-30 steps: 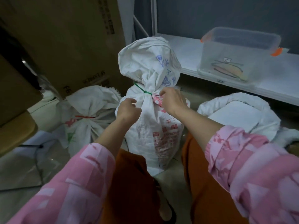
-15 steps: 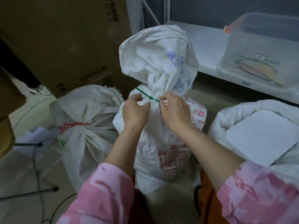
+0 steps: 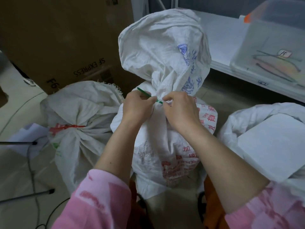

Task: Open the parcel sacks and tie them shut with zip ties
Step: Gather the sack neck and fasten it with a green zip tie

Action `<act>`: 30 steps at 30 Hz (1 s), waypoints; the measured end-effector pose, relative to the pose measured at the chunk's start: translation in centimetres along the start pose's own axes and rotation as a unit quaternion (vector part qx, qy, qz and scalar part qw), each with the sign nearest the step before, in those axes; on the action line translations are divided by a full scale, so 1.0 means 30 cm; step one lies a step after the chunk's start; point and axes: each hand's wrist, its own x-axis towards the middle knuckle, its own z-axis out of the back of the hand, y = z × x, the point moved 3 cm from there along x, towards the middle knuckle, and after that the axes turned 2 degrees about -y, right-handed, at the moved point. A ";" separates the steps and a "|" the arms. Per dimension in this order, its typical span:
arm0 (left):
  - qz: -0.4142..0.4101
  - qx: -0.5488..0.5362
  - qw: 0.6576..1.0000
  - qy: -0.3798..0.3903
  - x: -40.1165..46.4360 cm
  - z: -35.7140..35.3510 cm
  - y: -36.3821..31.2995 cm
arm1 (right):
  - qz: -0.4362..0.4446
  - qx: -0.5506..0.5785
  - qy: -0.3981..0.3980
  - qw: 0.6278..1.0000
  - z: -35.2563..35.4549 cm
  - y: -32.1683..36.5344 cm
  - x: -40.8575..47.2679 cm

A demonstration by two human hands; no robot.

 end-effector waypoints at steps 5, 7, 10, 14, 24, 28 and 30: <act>-0.015 -0.002 1.000 0.018 -0.015 -0.008 -0.013 | -0.013 0.010 0.009 1.000 -0.020 0.005 -0.010; -0.004 -0.002 1.000 0.027 -0.016 -0.004 -0.018 | -0.032 0.020 0.003 0.999 -0.030 -0.002 -0.008; 0.014 -0.045 0.998 0.041 -0.023 0.004 -0.026 | -0.066 0.034 -0.022 0.997 -0.041 -0.017 0.001; 0.018 -0.045 0.996 0.078 -0.041 0.006 -0.038 | -0.101 0.032 -0.043 0.993 -0.056 -0.034 0.013; 0.057 -0.082 0.986 0.134 -0.044 0.010 -0.023 | -0.099 0.007 -0.071 0.992 -0.076 -0.037 0.009; 0.053 -0.079 0.985 0.143 -0.050 0.006 -0.027 | -0.091 0.003 -0.079 0.993 -0.082 -0.034 -0.002; 0.057 -0.074 0.985 0.145 -0.051 0.005 -0.028 | -0.087 0.004 -0.080 0.993 -0.079 -0.032 -0.006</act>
